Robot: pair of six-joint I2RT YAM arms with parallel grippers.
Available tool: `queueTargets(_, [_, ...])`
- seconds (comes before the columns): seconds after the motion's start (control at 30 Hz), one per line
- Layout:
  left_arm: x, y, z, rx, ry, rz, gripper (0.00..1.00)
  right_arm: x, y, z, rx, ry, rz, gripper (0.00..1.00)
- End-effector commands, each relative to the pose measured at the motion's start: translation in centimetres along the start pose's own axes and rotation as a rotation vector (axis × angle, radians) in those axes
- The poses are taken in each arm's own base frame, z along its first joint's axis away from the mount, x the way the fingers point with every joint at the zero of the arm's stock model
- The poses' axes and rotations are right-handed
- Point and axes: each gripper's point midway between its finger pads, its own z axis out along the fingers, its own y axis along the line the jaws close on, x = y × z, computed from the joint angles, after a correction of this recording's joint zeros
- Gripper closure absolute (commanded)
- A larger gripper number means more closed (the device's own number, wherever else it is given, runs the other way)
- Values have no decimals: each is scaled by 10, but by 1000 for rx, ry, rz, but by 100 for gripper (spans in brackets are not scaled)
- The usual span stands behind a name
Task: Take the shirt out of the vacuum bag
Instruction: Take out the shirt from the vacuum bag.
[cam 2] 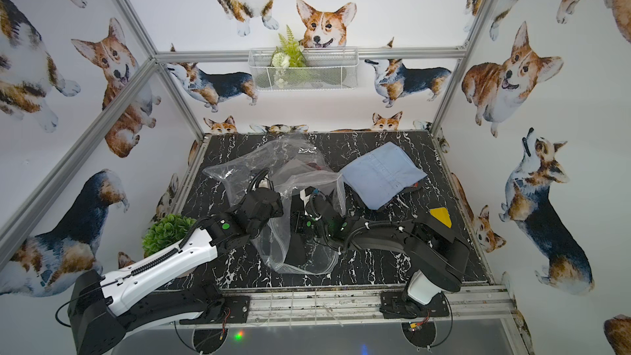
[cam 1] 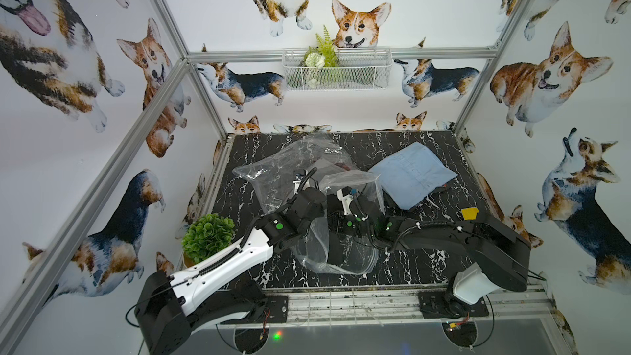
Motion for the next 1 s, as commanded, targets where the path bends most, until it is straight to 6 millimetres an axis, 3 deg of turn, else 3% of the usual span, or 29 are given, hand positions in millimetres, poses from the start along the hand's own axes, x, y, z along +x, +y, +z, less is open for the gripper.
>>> queueTargets(0.0, [-8,0,1,-7,-24,-11,100,17,-3,-14,-16,36,40,100])
queueTargets(0.1, [-7,2,4,-13,-17,-11,100,20,3,-28,-45,41,41,100])
queueTargets(0.27, [-3,0,9,-9,-1,-14,100,15,36,-53,-130,38,4,100])
queueTargets(0.33, [-16,-7,6,8,-21,-35,100,12,48,-62,-150,41,-6,100])
queueTargets(0.53, [-7,-4,11,-11,-3,-24,100,6,88,-89,-194,38,-72,100])
queueTargets(0.83, [3,-6,19,-18,31,-25,100,4,102,-99,-244,29,-79,100])
queueTargets(0.93, [2,-5,17,-20,26,-22,100,-1,108,-111,-255,3,-91,100])
queueTargets(0.97, [2,-5,17,-20,28,-19,100,-6,116,-128,-273,-25,-106,100])
